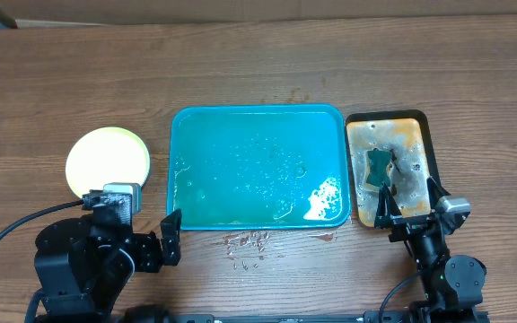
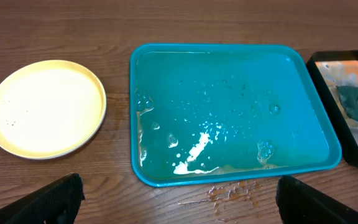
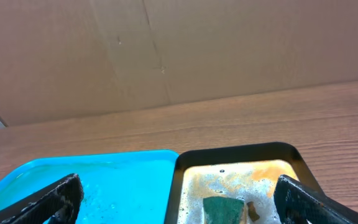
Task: Clean dirty plates on tray and stack at the side
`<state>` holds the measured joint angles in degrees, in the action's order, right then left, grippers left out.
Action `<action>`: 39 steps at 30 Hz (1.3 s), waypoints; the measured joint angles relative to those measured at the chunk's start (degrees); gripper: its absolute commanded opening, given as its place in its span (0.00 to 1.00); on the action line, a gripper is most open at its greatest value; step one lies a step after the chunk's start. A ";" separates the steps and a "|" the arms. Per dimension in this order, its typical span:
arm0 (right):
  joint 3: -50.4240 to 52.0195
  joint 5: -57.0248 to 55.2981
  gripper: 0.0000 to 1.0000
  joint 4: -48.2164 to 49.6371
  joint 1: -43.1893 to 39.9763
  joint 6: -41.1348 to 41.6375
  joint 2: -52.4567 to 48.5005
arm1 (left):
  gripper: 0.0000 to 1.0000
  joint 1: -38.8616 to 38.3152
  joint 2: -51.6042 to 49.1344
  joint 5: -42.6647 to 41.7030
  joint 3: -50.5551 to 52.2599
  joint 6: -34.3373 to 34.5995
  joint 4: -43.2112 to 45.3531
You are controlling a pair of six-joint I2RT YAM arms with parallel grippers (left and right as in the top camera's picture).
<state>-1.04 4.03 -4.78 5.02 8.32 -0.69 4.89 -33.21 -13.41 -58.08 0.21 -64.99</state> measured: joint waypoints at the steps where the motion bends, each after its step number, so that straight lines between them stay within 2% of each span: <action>1: 0.00 0.00 1.00 0.00 0.00 0.02 0.00 | 1.00 0.00 0.00 0.00 0.00 0.00 0.00; 30: 0.00 -0.02 1.00 0.00 0.00 0.00 0.00 | 1.00 0.00 1.20 1.16 0.46 -0.02 -0.52; 34: 0.00 0.00 1.00 0.00 0.02 0.02 0.00 | 1.00 0.00 7.69 1.70 6.86 0.00 4.50; 39: 0.00 -0.02 1.00 0.02 0.02 0.02 0.00 | 1.00 -0.02 19.96 0.96 23.50 0.02 16.70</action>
<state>-1.04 4.01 -4.75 5.04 8.34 -0.69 4.86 -13.26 -12.45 -34.59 0.23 -48.29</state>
